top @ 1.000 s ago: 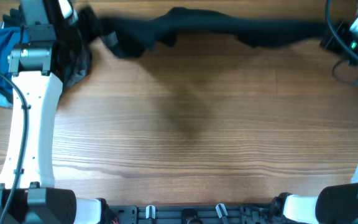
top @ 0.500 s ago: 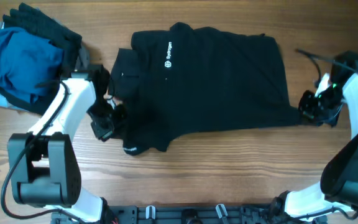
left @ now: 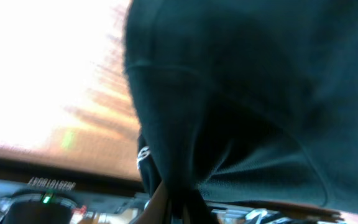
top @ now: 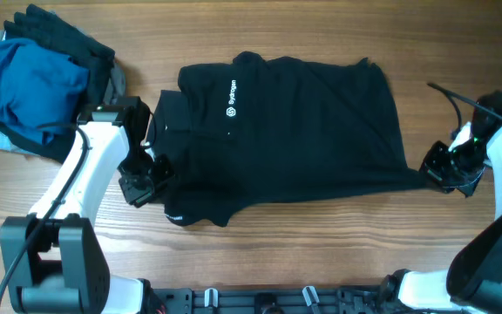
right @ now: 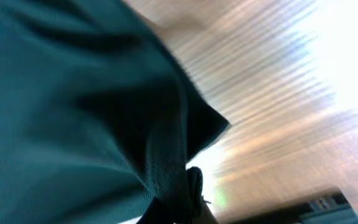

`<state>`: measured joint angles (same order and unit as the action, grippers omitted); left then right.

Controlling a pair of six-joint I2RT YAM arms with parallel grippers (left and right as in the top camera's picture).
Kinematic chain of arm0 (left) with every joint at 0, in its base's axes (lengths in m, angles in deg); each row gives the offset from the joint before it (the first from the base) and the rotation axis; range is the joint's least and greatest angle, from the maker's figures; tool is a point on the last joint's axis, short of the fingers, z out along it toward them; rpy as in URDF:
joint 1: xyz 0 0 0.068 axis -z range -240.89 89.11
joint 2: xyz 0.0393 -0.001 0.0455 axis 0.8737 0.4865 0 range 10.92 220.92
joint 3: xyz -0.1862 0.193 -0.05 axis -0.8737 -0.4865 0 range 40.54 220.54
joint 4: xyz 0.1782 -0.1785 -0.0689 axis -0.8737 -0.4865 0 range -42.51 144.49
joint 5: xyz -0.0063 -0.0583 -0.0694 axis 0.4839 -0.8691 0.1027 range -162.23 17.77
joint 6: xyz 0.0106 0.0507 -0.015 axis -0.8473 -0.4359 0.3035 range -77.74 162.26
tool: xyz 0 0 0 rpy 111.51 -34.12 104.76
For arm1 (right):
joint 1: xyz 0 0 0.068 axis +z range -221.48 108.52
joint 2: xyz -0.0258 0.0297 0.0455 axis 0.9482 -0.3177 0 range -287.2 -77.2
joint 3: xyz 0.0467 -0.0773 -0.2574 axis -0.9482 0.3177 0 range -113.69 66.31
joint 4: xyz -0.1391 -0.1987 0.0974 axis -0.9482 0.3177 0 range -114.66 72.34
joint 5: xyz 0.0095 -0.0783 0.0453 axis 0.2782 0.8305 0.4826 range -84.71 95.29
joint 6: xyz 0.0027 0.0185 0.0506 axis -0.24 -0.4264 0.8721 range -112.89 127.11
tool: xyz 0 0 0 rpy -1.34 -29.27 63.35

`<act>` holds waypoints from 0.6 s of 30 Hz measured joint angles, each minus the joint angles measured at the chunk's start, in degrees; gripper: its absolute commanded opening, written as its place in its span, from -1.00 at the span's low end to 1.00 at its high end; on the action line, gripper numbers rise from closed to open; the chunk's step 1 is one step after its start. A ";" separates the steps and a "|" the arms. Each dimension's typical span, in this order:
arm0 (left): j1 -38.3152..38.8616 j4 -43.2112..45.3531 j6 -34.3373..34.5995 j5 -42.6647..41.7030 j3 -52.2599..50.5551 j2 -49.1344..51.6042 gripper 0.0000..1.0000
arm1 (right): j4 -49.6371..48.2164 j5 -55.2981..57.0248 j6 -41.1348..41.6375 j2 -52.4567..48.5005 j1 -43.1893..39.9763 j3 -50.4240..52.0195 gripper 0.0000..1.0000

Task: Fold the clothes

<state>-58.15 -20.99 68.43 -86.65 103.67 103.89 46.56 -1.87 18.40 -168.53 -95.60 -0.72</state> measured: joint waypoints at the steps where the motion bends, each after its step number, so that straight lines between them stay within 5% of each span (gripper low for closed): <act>1: 0.00 1.14 0.00 -0.28 0.02 -0.31 -0.92 | -1.51 -1.81 -0.92 0.83 0.00 0.04 -0.92; 8: 0.00 8.00 0.00 -0.87 12.63 -10.56 -0.92 | -7.32 -14.75 -6.69 15.80 0.00 -9.84 -0.92; 18: 0.00 15.96 0.00 3.96 25.27 -33.00 -0.92 | -10.47 -13.92 -5.77 29.03 0.00 -26.77 -0.92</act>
<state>-58.15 -5.04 68.43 -82.69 128.94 70.89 36.10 -15.79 12.63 -139.51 -95.60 -27.49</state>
